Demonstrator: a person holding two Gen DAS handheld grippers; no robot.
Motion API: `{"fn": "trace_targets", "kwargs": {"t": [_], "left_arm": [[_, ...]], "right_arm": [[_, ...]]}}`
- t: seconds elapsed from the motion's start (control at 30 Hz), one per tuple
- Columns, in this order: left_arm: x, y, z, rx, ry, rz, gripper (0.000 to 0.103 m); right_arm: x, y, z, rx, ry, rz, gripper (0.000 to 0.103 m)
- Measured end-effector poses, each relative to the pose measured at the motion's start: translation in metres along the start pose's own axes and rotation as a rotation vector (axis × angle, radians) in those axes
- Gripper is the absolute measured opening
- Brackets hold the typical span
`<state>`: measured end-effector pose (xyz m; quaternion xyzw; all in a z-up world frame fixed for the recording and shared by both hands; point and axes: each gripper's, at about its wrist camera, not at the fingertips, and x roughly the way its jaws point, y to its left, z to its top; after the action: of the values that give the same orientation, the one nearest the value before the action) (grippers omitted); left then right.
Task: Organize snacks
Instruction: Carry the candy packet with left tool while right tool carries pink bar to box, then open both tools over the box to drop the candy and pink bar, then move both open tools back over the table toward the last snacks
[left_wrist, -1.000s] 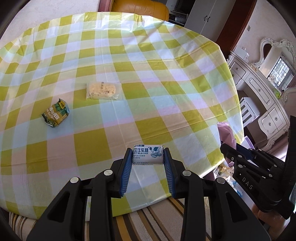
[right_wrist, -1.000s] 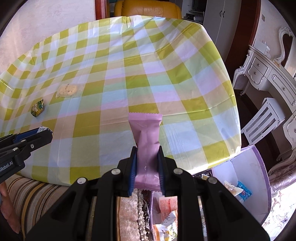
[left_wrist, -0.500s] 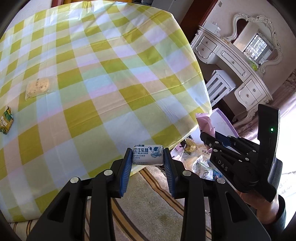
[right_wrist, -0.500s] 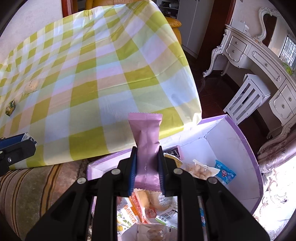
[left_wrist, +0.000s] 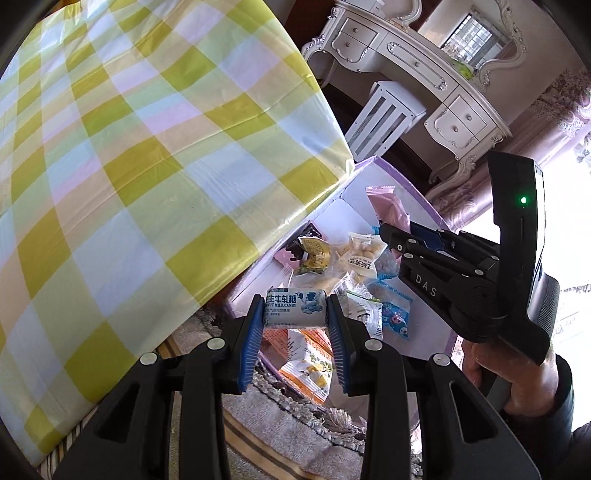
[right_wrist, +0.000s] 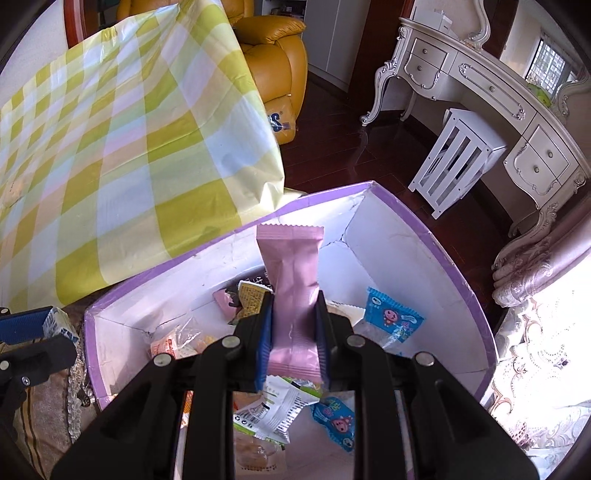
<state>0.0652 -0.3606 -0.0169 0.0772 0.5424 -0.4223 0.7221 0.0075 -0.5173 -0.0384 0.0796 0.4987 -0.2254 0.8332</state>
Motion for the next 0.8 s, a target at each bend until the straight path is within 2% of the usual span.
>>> {"fn": "trace_targets", "kwargs": {"t": [0.07,0.17,0.23,0.33,0.47,0.67,0.8], "left_arm": [[0.003,-0.006,0.001,0.022,0.009,-0.019,0.034],[0.004,-0.009,0.000,0.036,0.011,-0.019,0.043],[0.003,-0.008,-0.001,0.029,0.008,-0.021,0.044],[0.002,-0.006,-0.001,0.021,0.005,-0.023,0.045],[-0.001,-0.004,-0.001,0.010,-0.005,-0.023,0.045],[-0.012,0.009,-0.002,-0.024,-0.040,-0.003,0.045],[-0.026,0.031,-0.004,-0.069,-0.082,0.047,0.045]], "right_arm": [[0.001,-0.006,-0.001,0.017,0.009,-0.009,0.024],[0.001,-0.011,-0.002,0.026,0.011,-0.021,0.034],[0.002,-0.011,-0.003,0.026,0.014,-0.021,0.036],[0.000,-0.008,-0.002,0.027,0.007,-0.014,0.047],[-0.002,-0.002,0.000,0.019,0.000,-0.001,0.056],[-0.012,0.005,0.007,0.022,-0.020,0.020,0.065],[-0.020,0.016,0.013,0.007,-0.039,0.038,0.067]]}}
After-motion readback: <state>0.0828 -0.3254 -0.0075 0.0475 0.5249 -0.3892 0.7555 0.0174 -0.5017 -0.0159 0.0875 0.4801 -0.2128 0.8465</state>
